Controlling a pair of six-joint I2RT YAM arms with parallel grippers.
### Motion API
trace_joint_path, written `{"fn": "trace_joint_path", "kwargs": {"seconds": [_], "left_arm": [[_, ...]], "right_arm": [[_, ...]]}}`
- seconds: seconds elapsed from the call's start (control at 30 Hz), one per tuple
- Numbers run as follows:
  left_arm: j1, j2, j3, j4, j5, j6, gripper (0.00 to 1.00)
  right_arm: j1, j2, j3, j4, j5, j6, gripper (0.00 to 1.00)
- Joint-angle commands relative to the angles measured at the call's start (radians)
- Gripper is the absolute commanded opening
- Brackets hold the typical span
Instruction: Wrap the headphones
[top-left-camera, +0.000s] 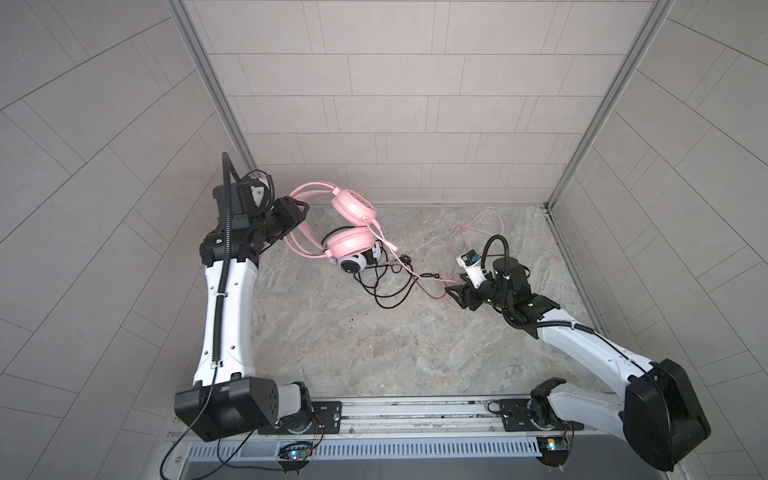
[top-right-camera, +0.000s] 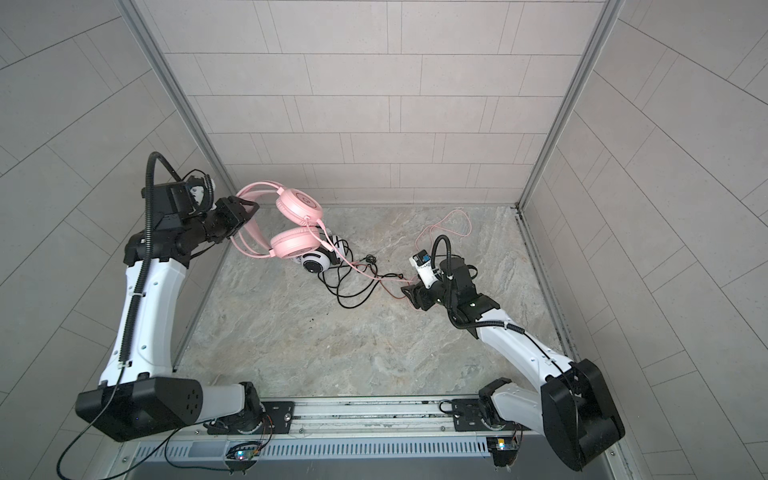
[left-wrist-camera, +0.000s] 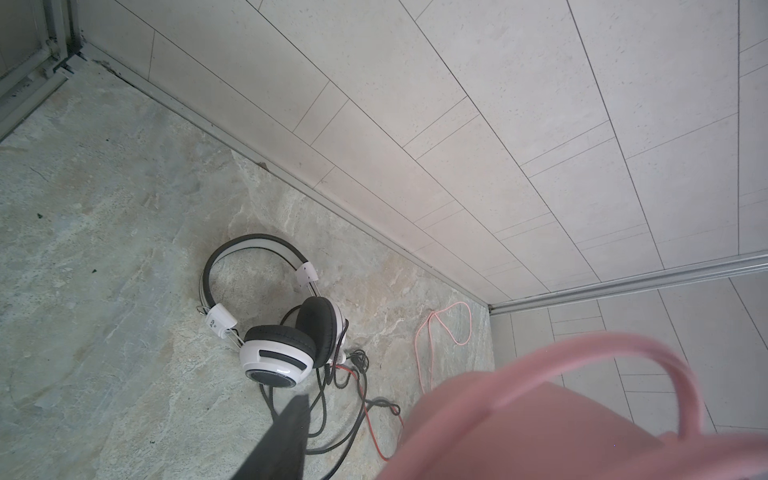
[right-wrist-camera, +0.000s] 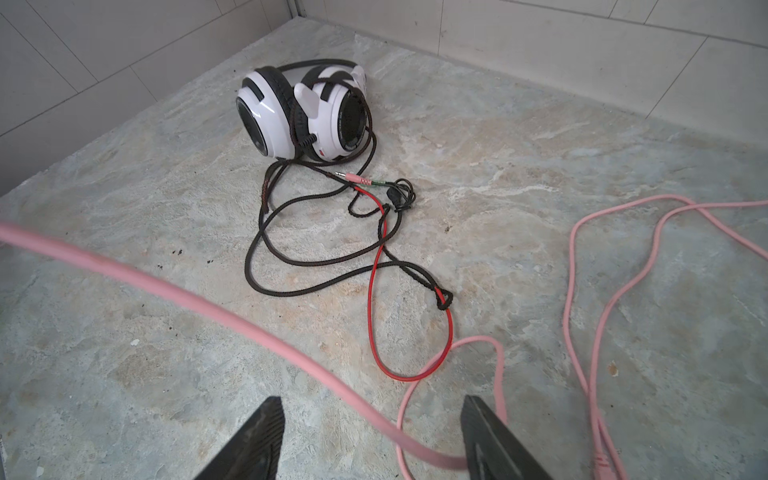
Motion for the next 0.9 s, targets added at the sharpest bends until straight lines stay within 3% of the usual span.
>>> {"fn": "trace_joint_path", "kwargs": {"seconds": [0.0, 0.2, 0.33, 0.47, 0.73, 0.8, 0.87], "left_arm": [[0.005, -0.019, 0.013, 0.064, 0.086, -0.05, 0.0], [0.006, -0.024, -0.01, 0.094, 0.124, -0.077, 0.0], [0.007, -0.03, -0.058, 0.176, 0.165, -0.135, 0.0], [0.011, -0.016, -0.065, 0.243, 0.195, -0.209, 0.0], [0.062, 0.029, -0.038, 0.423, 0.206, -0.386, 0.0], [0.076, 0.039, -0.02, 0.429, 0.199, -0.394, 0.0], [0.086, 0.051, -0.001, 0.431, 0.189, -0.398, 0.0]], "right_arm": [[0.003, 0.066, 0.033, 0.067, -0.003, -0.004, 0.69], [0.003, 0.168, 0.023, 0.24, -0.048, 0.043, 0.68], [0.007, 0.257, 0.009, 0.372, -0.145, 0.123, 0.6], [0.02, 0.359, -0.02, 0.6, -0.203, 0.238, 0.6], [0.032, 0.596, 0.038, 0.841, -0.254, 0.352, 0.55], [0.031, 0.636, 0.051, 0.86, -0.266, 0.361, 0.5], [0.031, 0.658, 0.06, 0.875, -0.28, 0.371, 0.38]]}}
